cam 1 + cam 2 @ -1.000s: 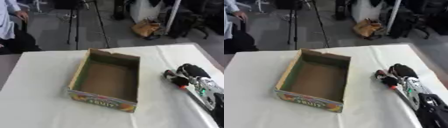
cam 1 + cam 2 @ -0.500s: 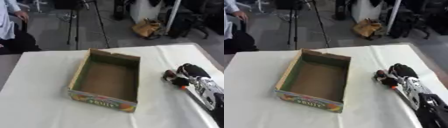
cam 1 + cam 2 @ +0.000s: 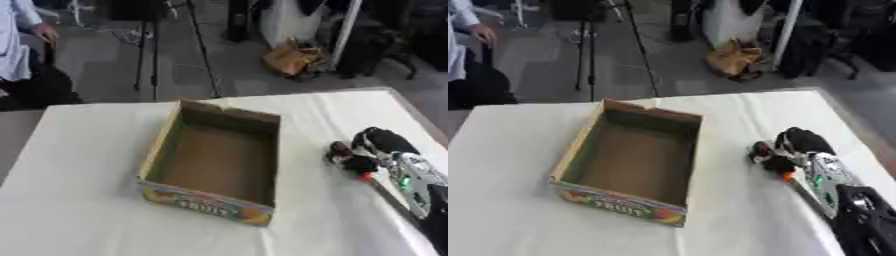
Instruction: Pick up objects on the table and place them in the box.
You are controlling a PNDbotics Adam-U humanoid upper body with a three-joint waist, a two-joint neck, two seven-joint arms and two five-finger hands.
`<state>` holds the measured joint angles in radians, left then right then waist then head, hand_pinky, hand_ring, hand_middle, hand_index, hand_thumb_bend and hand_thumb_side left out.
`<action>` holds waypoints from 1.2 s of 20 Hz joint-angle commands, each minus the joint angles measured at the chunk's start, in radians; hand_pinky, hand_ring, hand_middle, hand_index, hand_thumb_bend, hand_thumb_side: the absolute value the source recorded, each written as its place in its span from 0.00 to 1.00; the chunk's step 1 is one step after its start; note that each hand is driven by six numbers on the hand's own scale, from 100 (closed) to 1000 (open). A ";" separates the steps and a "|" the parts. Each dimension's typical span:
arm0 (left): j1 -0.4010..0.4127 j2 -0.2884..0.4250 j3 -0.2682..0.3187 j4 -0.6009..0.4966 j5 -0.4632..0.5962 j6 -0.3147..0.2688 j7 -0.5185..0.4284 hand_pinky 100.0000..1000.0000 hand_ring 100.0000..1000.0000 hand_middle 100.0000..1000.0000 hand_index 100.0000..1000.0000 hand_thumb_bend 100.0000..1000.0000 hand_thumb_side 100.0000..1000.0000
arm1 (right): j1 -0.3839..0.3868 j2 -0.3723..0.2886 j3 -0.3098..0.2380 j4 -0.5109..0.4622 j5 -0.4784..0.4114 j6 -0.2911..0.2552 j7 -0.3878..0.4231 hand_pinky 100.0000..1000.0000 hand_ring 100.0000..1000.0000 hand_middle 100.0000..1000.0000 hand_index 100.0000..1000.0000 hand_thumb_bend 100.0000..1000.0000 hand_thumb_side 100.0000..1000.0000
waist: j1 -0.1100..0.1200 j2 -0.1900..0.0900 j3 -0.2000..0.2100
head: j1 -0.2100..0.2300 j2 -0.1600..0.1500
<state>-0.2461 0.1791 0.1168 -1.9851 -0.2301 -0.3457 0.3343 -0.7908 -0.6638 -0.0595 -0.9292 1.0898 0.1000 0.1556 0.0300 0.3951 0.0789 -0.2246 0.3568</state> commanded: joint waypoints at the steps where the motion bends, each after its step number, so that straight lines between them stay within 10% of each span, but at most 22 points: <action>1: -0.008 0.006 0.003 -0.015 0.005 -0.001 -0.001 0.65 0.93 0.96 0.72 0.00 1.00 | 0.002 -0.024 -0.002 0.013 -0.001 0.003 0.009 0.76 0.78 0.65 0.66 0.42 0.67 | 0.000 -0.021 -0.001 | -0.003 -0.007; 24: -0.009 0.005 0.003 -0.015 0.005 -0.002 -0.001 0.65 0.93 0.96 0.72 0.00 1.00 | 0.001 -0.024 -0.003 0.023 -0.039 0.011 -0.006 0.65 0.71 0.55 0.64 0.21 0.68 | 0.005 -0.020 -0.001 | -0.003 -0.008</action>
<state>-0.2462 0.1790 0.1168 -1.9851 -0.2299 -0.3460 0.3342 -0.7922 -0.6646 -0.0595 -0.9232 1.0609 0.1095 0.1474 0.0334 0.3948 0.0790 -0.2250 0.3564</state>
